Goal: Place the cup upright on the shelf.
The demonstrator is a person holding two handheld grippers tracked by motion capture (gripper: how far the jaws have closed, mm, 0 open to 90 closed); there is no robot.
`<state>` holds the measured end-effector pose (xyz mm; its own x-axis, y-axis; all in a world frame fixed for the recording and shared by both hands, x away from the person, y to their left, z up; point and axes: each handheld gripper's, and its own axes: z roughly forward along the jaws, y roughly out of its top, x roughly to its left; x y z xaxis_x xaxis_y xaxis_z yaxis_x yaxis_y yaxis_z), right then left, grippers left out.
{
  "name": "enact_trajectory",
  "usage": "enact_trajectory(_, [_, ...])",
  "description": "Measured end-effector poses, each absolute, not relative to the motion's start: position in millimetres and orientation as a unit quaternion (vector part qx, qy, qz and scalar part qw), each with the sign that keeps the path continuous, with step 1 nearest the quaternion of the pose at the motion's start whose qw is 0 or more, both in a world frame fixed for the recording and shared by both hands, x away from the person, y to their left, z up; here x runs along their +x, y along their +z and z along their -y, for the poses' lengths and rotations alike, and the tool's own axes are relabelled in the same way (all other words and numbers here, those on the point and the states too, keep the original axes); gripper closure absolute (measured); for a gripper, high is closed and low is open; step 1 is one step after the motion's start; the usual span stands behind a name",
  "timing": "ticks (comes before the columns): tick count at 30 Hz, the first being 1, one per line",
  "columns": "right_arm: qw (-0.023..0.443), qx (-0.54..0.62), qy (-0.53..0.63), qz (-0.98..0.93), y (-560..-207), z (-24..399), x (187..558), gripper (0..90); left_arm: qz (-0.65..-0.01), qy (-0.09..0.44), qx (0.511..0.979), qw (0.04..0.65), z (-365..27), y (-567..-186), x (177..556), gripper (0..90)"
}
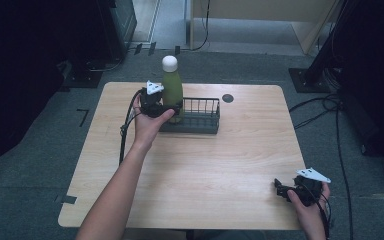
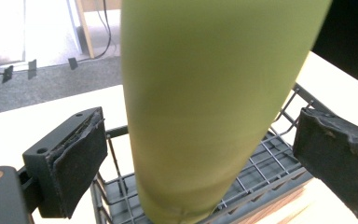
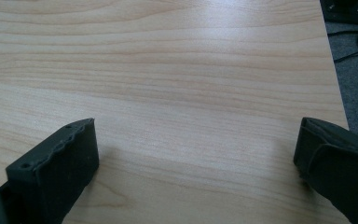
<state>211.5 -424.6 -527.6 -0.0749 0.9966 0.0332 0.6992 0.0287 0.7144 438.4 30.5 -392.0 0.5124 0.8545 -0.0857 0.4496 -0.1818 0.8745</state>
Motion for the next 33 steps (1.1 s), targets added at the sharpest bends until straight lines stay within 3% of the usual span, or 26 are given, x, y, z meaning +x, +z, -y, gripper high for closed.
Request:
enact_trajectory(17, [0.253,0.631,0.294,-0.672,-527.6,424.5,211.6,0.0,-0.441,0.230,0.721,0.481,-60.4,-391.7,408.3,2.9])
enact_trajectory(33, [0.253,0.632,0.293,-0.671,-527.6,424.4,211.6,0.0,-0.471,0.236,0.700,0.481,-105.2,-414.9,376.3,2.9])
